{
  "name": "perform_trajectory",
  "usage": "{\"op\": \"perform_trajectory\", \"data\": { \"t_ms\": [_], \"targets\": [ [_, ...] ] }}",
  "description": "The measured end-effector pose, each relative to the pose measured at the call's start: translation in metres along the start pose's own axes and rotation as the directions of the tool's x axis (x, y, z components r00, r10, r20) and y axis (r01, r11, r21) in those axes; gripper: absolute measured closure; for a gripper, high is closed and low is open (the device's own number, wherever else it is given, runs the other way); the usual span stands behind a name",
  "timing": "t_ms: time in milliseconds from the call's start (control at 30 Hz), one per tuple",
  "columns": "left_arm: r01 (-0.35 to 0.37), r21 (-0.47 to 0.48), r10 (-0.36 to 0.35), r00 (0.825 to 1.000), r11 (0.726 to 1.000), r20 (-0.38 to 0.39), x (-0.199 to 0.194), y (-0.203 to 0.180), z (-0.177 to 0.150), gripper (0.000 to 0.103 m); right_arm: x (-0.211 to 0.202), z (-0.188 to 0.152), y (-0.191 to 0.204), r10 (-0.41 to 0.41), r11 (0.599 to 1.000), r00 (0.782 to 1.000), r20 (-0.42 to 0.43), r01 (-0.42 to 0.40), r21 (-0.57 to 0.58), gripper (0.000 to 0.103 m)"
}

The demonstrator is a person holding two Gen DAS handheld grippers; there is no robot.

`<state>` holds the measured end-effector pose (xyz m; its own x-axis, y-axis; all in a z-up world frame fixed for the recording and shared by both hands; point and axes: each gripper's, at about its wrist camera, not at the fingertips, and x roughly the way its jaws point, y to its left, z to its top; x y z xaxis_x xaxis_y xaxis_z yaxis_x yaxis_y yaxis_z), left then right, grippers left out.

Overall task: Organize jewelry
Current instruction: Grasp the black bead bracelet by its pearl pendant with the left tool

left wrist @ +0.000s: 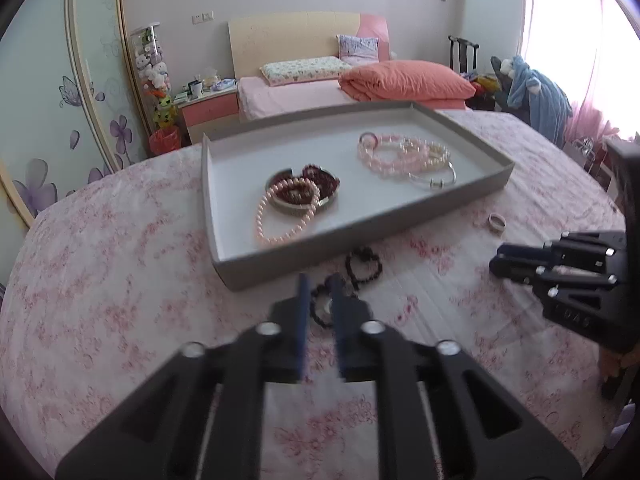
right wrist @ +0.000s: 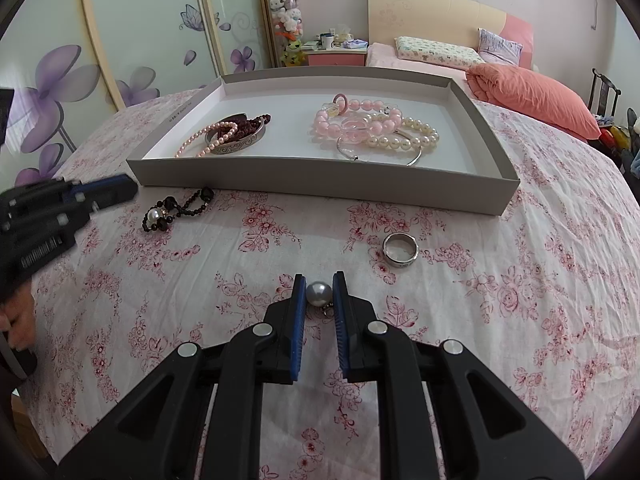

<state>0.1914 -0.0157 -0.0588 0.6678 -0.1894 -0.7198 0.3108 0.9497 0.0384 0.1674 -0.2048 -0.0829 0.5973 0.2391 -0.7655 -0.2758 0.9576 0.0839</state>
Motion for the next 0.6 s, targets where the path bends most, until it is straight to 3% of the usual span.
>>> {"op": "perform_trajectory", "data": {
  "t_ms": [233, 600],
  "targets": [
    [-0.011, 0.038, 0.012, 1.0, 0.999, -0.023, 0.011, -0.015, -0.006, 0.076, 0.0, 0.0, 0.0, 0.002, 1.0, 1.0, 0.0, -0.002, 0.001, 0.088],
    [-0.02, 0.036, 0.023, 0.997, 0.999, -0.079, 0.025, -0.017, -0.005, 0.079, 0.0, 0.0, -0.001, 0.0, 1.0, 1.0, 0.0, 0.0, 0.0, 0.088]
  ]
}}
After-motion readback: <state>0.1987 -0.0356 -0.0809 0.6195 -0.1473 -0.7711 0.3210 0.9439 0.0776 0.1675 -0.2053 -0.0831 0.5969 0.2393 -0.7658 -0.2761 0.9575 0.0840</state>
